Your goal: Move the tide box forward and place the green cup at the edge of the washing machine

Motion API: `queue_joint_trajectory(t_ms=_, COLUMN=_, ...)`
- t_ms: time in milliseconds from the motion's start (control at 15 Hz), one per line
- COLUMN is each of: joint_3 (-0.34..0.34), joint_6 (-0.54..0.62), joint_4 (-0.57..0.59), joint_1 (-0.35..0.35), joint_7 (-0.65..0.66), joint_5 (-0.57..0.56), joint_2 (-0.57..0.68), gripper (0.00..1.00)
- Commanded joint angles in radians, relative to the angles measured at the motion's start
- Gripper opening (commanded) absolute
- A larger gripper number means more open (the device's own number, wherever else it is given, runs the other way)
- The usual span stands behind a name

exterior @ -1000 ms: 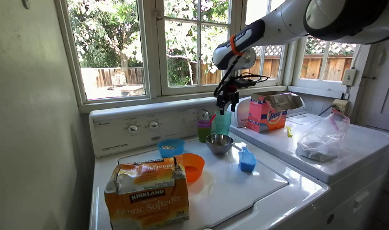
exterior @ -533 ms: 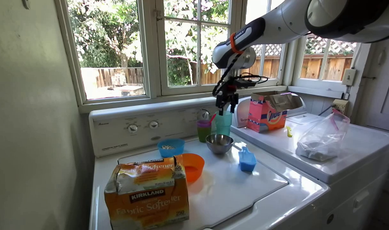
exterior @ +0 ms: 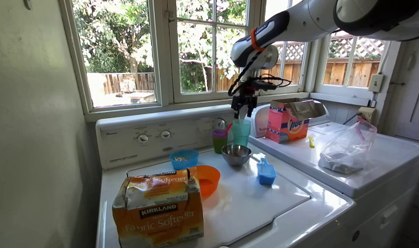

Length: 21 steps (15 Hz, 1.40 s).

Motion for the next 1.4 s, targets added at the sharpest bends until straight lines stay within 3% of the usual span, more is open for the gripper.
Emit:
queue_joint_trajectory(t_ms=0, joint_3=-0.015, joint_6=0.072, joint_4=-0.073, joint_1=0.002, joint_7=0.064, joint_5=0.006, joint_2=-0.045, gripper=1.00)
queue_joint_trajectory(t_ms=733, joint_3=-0.081, joint_6=0.099, joint_4=-0.050, joint_1=0.021, joint_7=0.267, joint_5=-0.041, joint_2=0.022, gripper=1.00)
queue_joint_trajectory(t_ms=800, joint_3=-0.084, joint_6=0.087, joint_4=-0.043, joint_1=0.021, joint_7=0.277, joint_5=-0.043, joint_2=0.029, gripper=0.78)
queue_joint_trajectory(t_ms=1333, joint_3=-0.093, joint_6=0.060, joint_4=-0.032, joint_1=0.033, joint_7=0.316, joint_5=-0.078, joint_2=0.054, gripper=0.20)
